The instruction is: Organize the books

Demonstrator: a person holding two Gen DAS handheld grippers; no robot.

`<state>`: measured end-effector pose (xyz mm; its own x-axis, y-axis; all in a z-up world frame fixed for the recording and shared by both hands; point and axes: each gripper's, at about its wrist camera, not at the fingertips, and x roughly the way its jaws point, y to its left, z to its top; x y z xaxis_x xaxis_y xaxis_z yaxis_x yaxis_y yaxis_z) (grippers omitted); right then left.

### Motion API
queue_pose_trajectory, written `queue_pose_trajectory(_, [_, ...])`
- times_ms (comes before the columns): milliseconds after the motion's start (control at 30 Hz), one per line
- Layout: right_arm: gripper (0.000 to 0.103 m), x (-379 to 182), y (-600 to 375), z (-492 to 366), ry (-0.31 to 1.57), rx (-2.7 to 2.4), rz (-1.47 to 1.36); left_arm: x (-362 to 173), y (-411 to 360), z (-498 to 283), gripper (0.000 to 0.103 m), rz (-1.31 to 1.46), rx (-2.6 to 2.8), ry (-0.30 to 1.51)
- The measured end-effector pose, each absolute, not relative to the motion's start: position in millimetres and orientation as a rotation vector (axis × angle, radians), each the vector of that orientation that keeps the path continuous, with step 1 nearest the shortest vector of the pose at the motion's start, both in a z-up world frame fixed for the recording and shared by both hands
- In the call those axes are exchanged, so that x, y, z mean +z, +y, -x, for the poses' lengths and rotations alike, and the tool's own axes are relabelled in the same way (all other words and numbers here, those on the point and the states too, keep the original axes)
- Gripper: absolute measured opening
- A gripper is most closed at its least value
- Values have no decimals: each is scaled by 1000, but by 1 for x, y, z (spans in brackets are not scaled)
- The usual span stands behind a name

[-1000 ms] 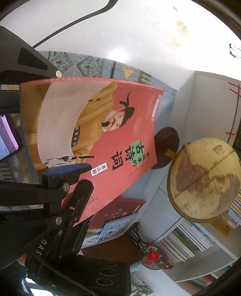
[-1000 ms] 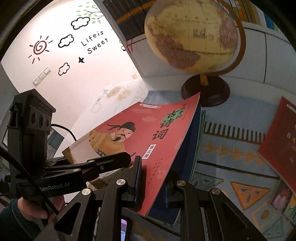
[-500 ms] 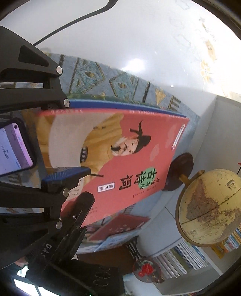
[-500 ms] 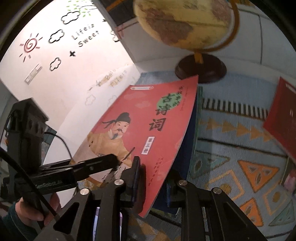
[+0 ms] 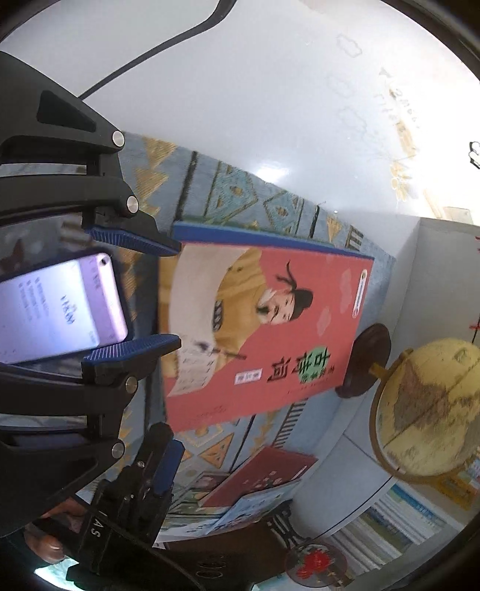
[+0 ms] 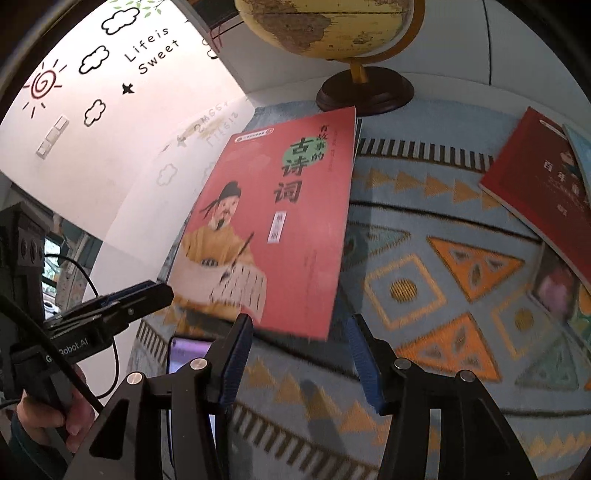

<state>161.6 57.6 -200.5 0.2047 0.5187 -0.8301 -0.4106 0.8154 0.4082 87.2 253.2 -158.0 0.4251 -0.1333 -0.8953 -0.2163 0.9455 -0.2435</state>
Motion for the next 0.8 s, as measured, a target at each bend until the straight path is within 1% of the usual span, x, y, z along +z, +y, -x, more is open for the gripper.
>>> queue_pose_trajectory(167, [52,-194,46,-145,1188,663,-97,-140,223,-76,41,286,63,1103])
queue_pose_trajectory(267, [52,-190,38,-138,1186,666,-115,-130,209,-70,43,251,65,1082])
queue_pose_trajectory(433, [52,-175,33,-128,1159,680,-129,-109,197,-62,44,240,78,1039])
queue_pose_trajectory(633, [52,-147,38,-114,1112,698,-117,-83,190,-49,51,226,92,982])
queue_pose_trajectory(800, [52,-127,45,-107,1071,692,-95,-63,195,-39,54,238,123,935])
